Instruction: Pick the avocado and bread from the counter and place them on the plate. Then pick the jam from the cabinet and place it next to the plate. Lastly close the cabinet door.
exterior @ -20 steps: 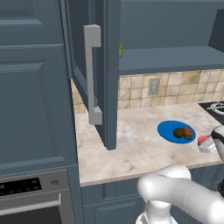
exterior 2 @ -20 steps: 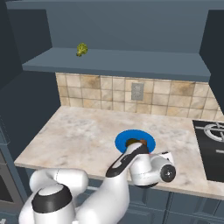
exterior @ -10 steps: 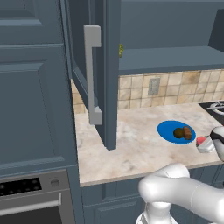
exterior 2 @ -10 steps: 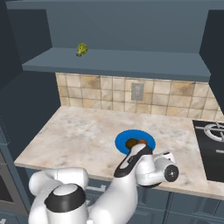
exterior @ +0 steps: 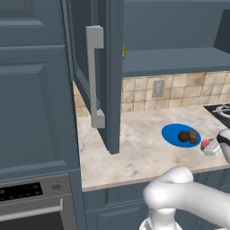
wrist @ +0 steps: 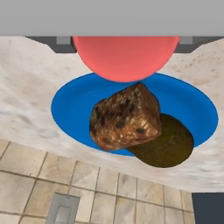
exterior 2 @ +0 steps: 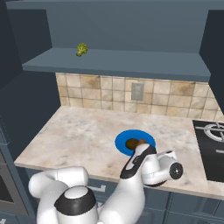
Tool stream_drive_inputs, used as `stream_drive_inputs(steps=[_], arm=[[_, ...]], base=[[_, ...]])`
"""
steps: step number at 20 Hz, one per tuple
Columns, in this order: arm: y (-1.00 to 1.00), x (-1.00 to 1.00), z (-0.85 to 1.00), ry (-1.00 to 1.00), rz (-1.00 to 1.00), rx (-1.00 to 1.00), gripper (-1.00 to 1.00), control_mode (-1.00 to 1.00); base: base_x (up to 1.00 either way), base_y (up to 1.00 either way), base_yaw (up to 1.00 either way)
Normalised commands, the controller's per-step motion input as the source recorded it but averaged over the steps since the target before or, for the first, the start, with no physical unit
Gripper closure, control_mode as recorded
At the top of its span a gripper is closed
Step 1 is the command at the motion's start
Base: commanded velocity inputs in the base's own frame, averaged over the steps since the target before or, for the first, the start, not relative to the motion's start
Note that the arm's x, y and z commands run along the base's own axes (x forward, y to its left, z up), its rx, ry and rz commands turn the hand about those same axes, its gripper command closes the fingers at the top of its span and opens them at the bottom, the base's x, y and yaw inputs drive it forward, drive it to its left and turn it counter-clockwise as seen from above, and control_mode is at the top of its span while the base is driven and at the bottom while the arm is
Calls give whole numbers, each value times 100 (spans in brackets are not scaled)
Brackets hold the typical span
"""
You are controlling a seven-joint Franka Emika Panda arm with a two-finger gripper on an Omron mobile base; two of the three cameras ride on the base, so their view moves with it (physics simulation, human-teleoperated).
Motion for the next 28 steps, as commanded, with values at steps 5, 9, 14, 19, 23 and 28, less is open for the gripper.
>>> stream_drive_inputs(steps=[5, 9, 14, 19, 23, 28], arm=[[-8, 4, -24, 0, 3, 0, 100, -100], [-4, 0, -16, 0, 2, 0, -100, -100], [-19, 0, -6, 0, 0, 0, -100, -100], [-11, 0, -1, 0, 0, 0, -100, -100], [-7, -7, -5, 0, 0, 0, -100, -100], [0, -15, -5, 1, 0, 0, -100, -100]], base=[[0, 0, 0], [0, 0, 0], [0, 0, 0], [0, 0, 0], [0, 0, 0], [0, 0, 0]])
